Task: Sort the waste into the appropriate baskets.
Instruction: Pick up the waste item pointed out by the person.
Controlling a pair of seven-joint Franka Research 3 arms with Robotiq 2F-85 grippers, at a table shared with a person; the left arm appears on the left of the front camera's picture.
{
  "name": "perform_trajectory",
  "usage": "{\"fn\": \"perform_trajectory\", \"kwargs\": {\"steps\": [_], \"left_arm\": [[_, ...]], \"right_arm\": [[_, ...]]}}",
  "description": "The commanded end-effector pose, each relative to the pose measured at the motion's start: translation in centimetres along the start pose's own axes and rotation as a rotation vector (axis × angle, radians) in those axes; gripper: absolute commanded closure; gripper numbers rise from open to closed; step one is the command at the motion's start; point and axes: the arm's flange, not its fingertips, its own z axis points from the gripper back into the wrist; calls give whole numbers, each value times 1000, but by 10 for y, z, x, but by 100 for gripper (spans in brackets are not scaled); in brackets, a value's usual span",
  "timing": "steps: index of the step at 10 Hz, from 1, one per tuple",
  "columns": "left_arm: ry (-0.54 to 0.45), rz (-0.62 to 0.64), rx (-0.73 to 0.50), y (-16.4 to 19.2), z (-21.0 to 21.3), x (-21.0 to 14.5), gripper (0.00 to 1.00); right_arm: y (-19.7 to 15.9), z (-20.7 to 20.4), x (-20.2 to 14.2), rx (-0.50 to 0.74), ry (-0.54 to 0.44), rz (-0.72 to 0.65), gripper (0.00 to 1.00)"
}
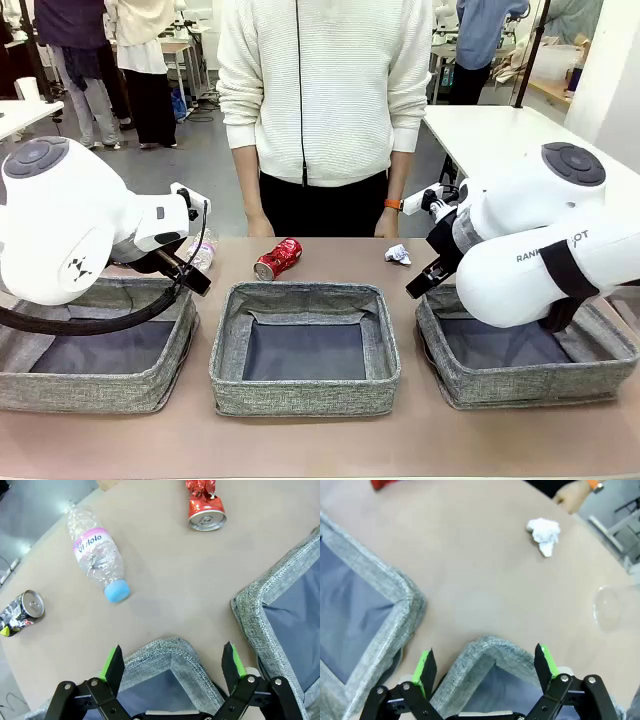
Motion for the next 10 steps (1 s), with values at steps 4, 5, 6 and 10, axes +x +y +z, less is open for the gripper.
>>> {"fn": "perform_trajectory", "kwargs": {"steps": [4,5,6,10], "left_arm": [[0,0,0,0,0,0,0],[0,0,0,0,0,0,0],[0,0,0,0,0,0,0],[0,0,0,0,0,0,0]], "right_arm": [[0,0,0,0,0,0,0],[0,0,0,0,0,0,0],[0,0,0,0,0,0,0],[0,0,0,0,0,1,0]]}}
